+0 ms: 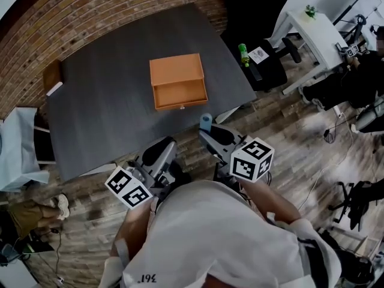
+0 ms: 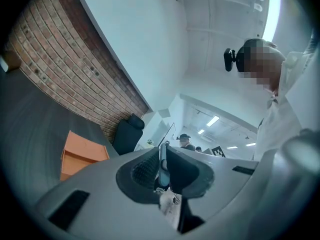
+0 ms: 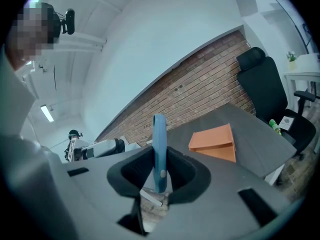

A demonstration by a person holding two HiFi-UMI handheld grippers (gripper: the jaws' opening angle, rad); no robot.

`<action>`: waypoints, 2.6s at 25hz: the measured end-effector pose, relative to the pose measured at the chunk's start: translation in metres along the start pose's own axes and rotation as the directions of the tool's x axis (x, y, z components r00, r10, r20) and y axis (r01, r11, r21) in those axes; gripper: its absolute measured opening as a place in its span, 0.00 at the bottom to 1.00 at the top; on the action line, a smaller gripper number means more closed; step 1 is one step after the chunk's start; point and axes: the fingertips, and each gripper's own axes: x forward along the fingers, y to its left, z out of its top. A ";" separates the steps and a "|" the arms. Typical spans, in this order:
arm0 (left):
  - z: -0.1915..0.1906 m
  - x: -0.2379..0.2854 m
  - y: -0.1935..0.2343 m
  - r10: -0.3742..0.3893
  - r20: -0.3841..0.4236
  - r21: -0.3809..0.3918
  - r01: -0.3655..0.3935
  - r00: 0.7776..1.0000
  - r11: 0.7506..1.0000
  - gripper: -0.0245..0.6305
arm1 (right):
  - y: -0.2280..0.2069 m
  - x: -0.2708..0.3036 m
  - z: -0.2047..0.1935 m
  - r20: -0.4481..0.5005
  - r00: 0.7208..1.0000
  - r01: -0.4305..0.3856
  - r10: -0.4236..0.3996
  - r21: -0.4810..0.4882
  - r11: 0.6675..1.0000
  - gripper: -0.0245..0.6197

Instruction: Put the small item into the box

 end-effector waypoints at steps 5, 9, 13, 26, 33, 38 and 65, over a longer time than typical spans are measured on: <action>0.021 -0.010 0.033 -0.010 -0.012 -0.007 0.009 1.000 1.000 0.11 | 0.005 0.039 0.008 -0.012 1.000 0.014 -0.014 -0.001 1.000 0.19; 0.031 -0.014 0.051 -0.027 -0.024 -0.017 0.026 0.999 1.000 0.11 | 0.008 0.061 0.013 -0.017 0.999 0.029 -0.029 -0.008 1.000 0.19; 0.032 -0.012 0.060 -0.036 -0.039 -0.019 0.035 0.999 0.999 0.11 | 0.005 0.070 0.014 -0.024 0.999 0.039 -0.040 -0.007 0.999 0.19; 0.021 0.009 0.061 0.024 -0.011 -0.032 -0.025 1.000 0.999 0.11 | -0.020 0.064 0.019 -0.076 0.997 0.003 -0.005 -0.029 1.000 0.19; 0.026 0.028 0.059 0.030 -0.008 -0.002 -0.030 1.000 1.000 0.11 | -0.031 0.061 0.032 -0.080 0.997 -0.013 0.007 -0.073 0.997 0.19; 0.035 0.044 0.059 0.019 -0.019 0.033 -0.019 1.000 0.999 0.11 | -0.037 0.064 0.046 -0.079 0.997 -0.029 0.021 -0.102 0.994 0.19; -0.003 0.091 0.165 0.122 -0.217 0.081 -0.107 0.968 0.991 0.11 | -0.110 0.153 0.016 -0.308 0.949 -0.022 -0.062 -0.261 0.965 0.19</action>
